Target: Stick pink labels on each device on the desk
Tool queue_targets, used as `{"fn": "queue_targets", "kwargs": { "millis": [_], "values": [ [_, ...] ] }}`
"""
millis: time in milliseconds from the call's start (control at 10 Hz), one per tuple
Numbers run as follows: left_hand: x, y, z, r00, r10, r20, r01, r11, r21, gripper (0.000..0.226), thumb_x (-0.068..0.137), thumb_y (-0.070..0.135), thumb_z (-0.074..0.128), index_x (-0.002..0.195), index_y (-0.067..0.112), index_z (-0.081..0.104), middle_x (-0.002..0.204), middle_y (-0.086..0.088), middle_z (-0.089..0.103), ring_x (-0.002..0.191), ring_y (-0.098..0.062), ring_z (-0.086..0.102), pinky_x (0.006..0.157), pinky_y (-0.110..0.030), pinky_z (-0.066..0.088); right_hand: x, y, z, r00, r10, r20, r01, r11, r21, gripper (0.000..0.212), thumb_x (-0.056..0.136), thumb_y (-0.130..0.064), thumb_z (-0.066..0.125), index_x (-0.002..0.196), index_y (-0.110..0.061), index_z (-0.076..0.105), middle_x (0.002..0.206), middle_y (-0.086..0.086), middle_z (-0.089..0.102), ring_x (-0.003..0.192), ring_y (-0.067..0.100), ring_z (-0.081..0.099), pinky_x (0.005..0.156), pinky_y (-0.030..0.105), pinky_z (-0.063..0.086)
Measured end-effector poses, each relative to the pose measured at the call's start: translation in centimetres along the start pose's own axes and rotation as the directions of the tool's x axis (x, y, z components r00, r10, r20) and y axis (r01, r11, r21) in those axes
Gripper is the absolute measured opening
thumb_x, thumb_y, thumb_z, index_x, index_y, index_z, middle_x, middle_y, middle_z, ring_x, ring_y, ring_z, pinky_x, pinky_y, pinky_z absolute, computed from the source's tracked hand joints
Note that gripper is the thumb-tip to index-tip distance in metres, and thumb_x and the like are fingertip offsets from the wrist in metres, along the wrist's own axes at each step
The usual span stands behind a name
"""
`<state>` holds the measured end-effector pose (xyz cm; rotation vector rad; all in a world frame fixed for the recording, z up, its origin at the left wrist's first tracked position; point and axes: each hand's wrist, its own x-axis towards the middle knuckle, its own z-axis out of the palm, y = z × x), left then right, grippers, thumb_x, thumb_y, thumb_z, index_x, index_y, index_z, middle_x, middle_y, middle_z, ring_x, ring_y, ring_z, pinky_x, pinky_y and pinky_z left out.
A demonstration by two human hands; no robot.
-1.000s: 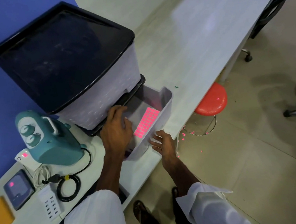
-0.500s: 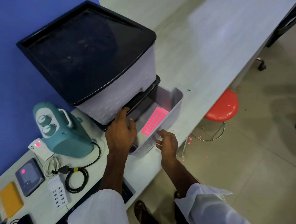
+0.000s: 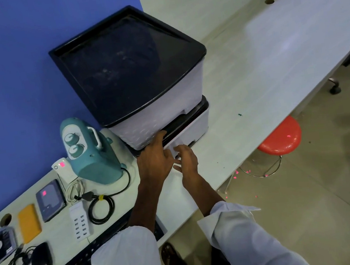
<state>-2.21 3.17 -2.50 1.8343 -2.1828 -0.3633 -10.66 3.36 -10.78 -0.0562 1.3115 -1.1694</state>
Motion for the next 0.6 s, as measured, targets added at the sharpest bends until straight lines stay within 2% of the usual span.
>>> {"fn": "queue_targets", "kwargs": {
  "millis": [200,300,400,600],
  "values": [
    [-0.1,-0.3,0.0,1.0,-0.001,0.01,0.001,1.0,-0.021,0.051,0.092,0.018,0.061,0.141,0.017,0.048,0.134,-0.005,0.063,0.119,-0.027,0.063,0.093,-0.045,0.056,0.4,0.2,0.6,0.998,0.022,0.058,-0.024,0.999,0.031,0.052,0.091,-0.03,0.062,0.14,-0.018,0.048,0.135,0.011,0.057,0.115,0.033,0.06,0.093,0.043,0.054],
    [-0.2,-0.7,-0.2,1.0,0.012,0.015,-0.011,0.997,-0.076,0.05,0.092,0.021,0.062,0.141,0.017,0.05,0.135,-0.003,0.063,0.121,-0.025,0.062,0.096,-0.043,0.055,0.2,1.2,0.6,0.998,-0.01,0.066,0.009,1.0,0.018,0.047,0.092,-0.033,0.062,0.136,-0.017,0.051,0.128,0.013,0.062,0.107,0.032,0.065,0.092,0.043,0.056],
    [-1.9,-1.7,-1.9,0.999,0.022,-0.024,-0.023,0.997,-0.073,0.044,0.092,0.02,0.06,0.135,0.02,0.056,0.126,0.0,0.068,0.111,-0.023,0.067,0.09,-0.038,0.054,-1.4,2.6,1.6,0.999,-0.032,0.022,0.034,0.992,-0.122,0.04,0.088,-0.039,0.061,0.12,-0.016,0.058,0.113,0.015,0.069,0.097,0.031,0.07,0.08,0.037,0.059],
    [-5.1,-6.7,-4.5,0.993,-0.028,-0.113,0.023,0.999,-0.046,0.04,0.087,0.016,0.057,0.126,0.024,0.061,0.122,0.002,0.068,0.098,-0.024,0.069,0.08,-0.036,0.054,-4.5,4.1,3.9,0.997,-0.067,0.028,0.072,0.96,-0.272,0.039,0.086,-0.046,0.06,0.107,-0.012,0.061,0.098,0.015,0.072,0.076,0.025,0.068,0.066,0.031,0.052]
  ]
}}
